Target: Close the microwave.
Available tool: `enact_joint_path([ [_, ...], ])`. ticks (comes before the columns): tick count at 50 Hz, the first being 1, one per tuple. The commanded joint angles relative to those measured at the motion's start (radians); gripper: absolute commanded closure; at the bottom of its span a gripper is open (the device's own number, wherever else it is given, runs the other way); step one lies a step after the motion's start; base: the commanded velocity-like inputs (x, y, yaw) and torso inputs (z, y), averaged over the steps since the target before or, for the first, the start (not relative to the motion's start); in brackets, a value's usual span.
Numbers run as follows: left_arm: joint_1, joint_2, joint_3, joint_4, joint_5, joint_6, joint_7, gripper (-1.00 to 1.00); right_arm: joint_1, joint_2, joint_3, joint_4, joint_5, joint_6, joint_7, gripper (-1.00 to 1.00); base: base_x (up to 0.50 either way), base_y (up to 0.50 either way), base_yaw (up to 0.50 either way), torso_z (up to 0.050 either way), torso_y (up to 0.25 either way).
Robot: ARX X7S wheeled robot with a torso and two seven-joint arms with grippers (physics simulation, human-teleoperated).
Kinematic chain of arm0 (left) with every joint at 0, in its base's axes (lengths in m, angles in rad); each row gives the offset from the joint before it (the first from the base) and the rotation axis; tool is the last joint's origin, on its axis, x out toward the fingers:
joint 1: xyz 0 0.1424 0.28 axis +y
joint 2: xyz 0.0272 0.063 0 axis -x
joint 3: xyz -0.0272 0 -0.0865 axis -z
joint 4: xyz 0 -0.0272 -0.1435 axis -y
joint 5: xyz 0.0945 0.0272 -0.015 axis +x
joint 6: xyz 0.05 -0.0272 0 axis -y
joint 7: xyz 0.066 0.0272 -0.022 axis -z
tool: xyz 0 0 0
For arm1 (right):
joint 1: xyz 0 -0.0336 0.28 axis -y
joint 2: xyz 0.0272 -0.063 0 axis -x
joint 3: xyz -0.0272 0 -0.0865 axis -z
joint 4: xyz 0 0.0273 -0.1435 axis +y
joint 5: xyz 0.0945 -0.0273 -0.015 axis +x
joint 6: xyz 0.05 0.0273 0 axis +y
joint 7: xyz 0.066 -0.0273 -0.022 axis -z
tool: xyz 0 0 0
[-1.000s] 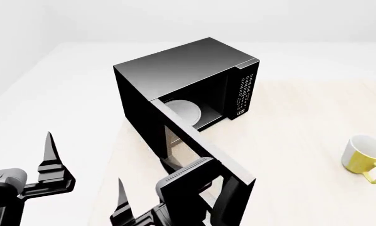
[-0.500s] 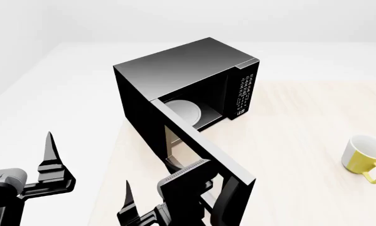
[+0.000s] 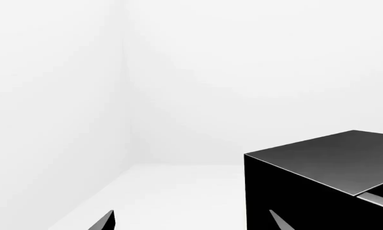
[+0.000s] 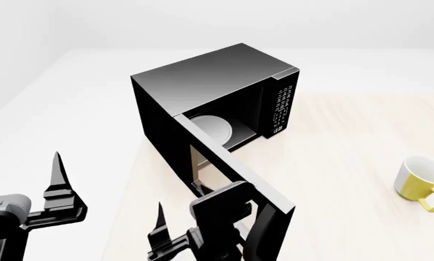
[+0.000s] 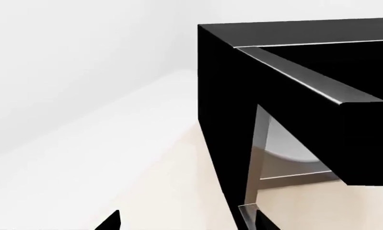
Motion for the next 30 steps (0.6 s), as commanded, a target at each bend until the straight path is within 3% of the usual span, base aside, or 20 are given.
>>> enact_joint_path([
  [1,0.002,-0.006,0.0,0.002,-0.005,0.004,-0.006,-1.0,-0.008,-0.011,0.006,0.069,-0.004,-0.012,-0.02,-1.0,0.0,0.0,0.0,0.0,0.0],
  [30,0.001,-0.017,0.012,-0.003,-0.012,0.012,-0.017,-1.0,0.005,-0.014,0.039,0.184,0.003,-0.012,-0.032,-1.0,0.0,0.0,0.0,0.0,0.0],
])
